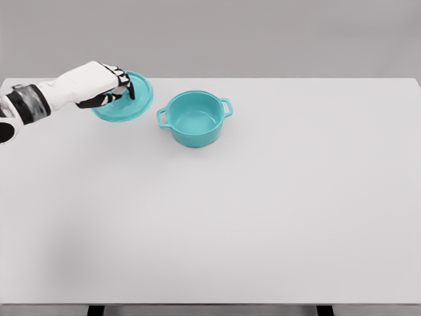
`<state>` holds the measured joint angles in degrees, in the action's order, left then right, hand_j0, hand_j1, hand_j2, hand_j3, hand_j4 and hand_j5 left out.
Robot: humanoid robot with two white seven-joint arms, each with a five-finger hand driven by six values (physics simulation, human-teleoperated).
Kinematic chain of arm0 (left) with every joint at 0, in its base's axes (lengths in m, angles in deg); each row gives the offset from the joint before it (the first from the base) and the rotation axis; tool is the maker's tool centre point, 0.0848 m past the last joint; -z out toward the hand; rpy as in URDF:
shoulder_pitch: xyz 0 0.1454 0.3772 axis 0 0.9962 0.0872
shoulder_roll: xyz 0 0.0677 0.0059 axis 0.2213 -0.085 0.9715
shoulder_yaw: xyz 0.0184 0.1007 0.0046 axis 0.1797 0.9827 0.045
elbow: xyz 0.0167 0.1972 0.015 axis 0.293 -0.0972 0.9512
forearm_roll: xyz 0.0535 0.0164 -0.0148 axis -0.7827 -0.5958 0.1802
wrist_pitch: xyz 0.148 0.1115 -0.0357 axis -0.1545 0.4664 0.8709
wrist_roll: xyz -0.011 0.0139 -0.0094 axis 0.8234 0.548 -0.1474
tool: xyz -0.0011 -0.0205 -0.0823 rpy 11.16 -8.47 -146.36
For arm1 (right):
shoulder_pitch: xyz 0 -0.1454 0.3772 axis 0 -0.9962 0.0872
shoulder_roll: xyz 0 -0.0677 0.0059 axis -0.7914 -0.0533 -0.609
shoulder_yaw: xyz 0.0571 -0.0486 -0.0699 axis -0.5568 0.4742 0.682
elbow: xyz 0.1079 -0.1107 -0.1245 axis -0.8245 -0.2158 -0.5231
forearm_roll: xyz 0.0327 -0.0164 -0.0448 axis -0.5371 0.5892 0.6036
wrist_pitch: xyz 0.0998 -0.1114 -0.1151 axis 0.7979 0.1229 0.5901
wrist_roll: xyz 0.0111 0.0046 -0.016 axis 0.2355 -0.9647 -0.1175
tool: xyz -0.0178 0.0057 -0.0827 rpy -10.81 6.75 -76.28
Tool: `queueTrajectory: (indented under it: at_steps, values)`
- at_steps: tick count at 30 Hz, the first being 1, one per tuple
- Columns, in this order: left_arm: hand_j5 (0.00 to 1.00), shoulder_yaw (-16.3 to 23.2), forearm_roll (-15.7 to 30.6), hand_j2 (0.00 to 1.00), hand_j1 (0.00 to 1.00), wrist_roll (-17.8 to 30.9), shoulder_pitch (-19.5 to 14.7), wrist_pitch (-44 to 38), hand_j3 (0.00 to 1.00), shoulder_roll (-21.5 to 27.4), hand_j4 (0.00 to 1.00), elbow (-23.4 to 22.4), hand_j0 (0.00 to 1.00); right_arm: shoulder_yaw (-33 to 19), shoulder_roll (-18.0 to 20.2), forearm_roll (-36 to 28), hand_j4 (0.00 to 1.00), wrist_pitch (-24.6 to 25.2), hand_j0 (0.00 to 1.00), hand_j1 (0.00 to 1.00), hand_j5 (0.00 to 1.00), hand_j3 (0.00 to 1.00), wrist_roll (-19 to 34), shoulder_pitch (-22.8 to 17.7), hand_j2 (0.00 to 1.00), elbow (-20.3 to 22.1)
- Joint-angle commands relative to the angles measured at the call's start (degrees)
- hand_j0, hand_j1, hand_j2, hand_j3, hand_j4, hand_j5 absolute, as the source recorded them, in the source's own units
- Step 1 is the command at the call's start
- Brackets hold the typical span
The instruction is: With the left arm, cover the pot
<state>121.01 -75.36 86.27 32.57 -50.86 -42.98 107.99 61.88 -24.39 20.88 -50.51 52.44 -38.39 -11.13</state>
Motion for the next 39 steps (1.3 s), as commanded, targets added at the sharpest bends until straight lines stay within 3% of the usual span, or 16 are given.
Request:
queueTrajectory:
  at_steps: [1,11,31,39]
  values:
    - [0.48,0.09,0.3,0.48,0.48,-0.05,0.0,-0.08,0.48,-0.89,0.48,0.11,0.48,0.0,0.0,0.0,1.0,0.0,1.0,1.0,1.0,1.0,0.01,0.0,1.0,-0.01]
    - [0.48,1.05,0.12,0.48,0.48,0.04,-0.88,-0.08,0.48,-3.88,0.48,0.19,0.48,0.0,0.0,0.0,1.0,0.0,1.0,1.0,1.0,1.0,0.01,0.0,1.0,-0.01]
    - [0.49,1.14,-4.54,0.49,0.49,0.13,-2.2,-0.08,0.49,-11.7,0.49,-0.51,0.49,0.0,0.0,0.0,1.0,0.0,1.0,1.0,1.0,1.0,0.01,0.0,1.0,-0.01]
    - [0.5,3.78,-5.15,0.5,0.5,0.22,-2.72,-0.08,0.5,-13.73,0.5,-0.6,0.5,0.0,0.0,0.0,1.0,0.0,1.0,1.0,1.0,1.0,0.01,0.0,1.0,-0.01]
